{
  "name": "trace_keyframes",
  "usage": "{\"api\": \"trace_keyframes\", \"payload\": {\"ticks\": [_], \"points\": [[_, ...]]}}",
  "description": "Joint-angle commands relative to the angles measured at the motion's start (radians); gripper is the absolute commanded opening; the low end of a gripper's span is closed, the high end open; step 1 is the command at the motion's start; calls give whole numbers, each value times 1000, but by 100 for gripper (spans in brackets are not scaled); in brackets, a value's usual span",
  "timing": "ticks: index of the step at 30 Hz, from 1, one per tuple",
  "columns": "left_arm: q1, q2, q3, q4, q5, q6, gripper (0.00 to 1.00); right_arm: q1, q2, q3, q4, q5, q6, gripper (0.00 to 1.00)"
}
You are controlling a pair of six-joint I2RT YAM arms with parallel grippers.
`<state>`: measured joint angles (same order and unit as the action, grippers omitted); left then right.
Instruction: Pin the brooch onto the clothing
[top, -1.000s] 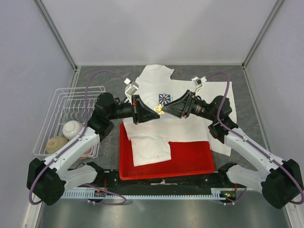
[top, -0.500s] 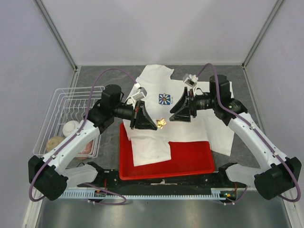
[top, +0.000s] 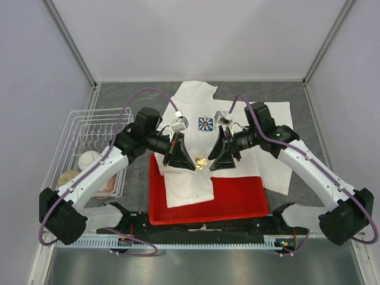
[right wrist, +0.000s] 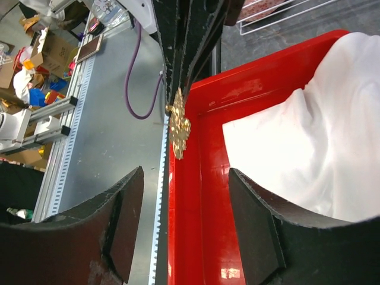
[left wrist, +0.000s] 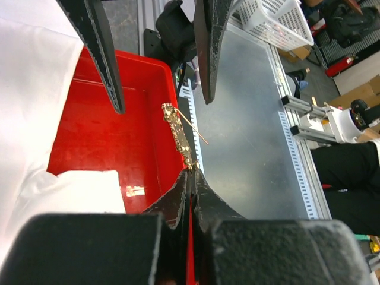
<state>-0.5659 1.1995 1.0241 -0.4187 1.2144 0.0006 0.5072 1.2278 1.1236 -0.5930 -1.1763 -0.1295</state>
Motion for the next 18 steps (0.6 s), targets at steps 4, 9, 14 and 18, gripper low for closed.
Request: {"api": "trace_keyframes", "payload": {"ticks": [4, 9, 14, 18], "points": [[-55, 31, 77, -120, 39, 147, 2, 59, 32, 28, 56, 15, -6, 65], [-60, 46, 90, -155, 25, 162, 2, 93, 38, 33, 84, 17, 16, 51], [-58, 57, 103, -175, 17, 171, 2, 117, 30, 21, 102, 36, 46, 7], [-42, 20, 82, -91, -6, 77, 15, 116, 9, -30, 295, 84, 223, 0]]}}
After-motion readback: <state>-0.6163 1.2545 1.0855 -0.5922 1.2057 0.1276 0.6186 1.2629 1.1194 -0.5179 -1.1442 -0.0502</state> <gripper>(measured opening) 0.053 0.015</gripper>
